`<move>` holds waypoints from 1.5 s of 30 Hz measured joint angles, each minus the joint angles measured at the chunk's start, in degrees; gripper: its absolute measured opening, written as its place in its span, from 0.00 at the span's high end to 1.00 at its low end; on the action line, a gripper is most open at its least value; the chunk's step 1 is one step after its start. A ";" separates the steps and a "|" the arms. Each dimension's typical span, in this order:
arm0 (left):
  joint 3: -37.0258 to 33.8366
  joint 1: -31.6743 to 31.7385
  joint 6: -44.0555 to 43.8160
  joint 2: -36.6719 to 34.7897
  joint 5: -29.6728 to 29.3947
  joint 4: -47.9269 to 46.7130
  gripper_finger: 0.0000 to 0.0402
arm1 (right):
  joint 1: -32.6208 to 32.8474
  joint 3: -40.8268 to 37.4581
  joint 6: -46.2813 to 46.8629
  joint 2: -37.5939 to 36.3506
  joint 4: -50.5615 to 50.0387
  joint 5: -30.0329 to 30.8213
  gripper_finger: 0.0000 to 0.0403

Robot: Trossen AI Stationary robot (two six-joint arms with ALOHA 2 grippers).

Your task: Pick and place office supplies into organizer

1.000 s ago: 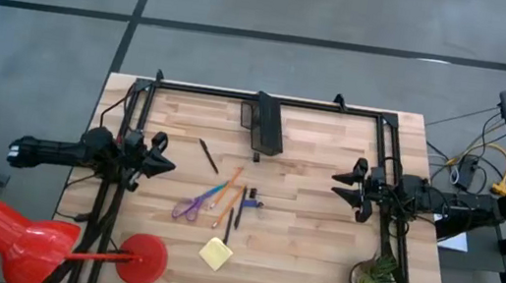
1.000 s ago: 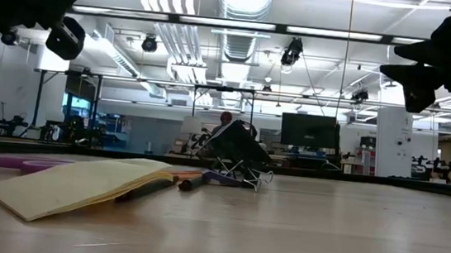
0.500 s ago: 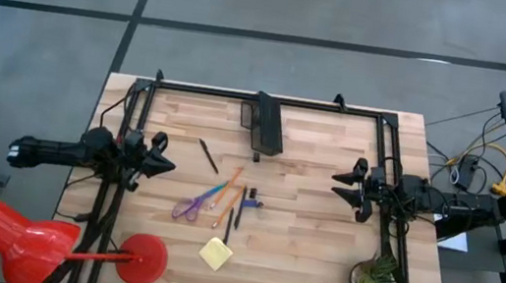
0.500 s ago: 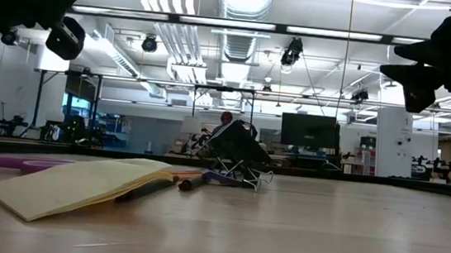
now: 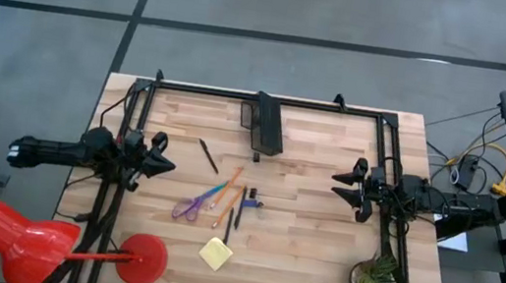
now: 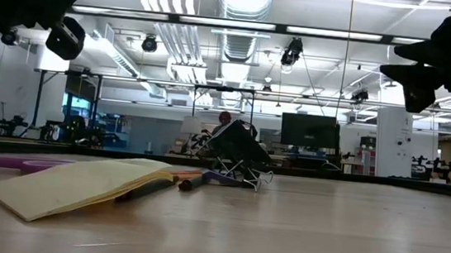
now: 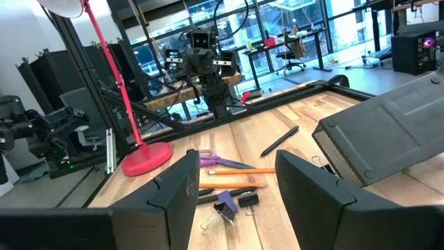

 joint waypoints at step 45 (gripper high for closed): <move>0.00 0.02 0.00 0.00 -0.01 0.02 1.00 | 1.25 12.75 31.35 43.41 34.18 2.68 0.55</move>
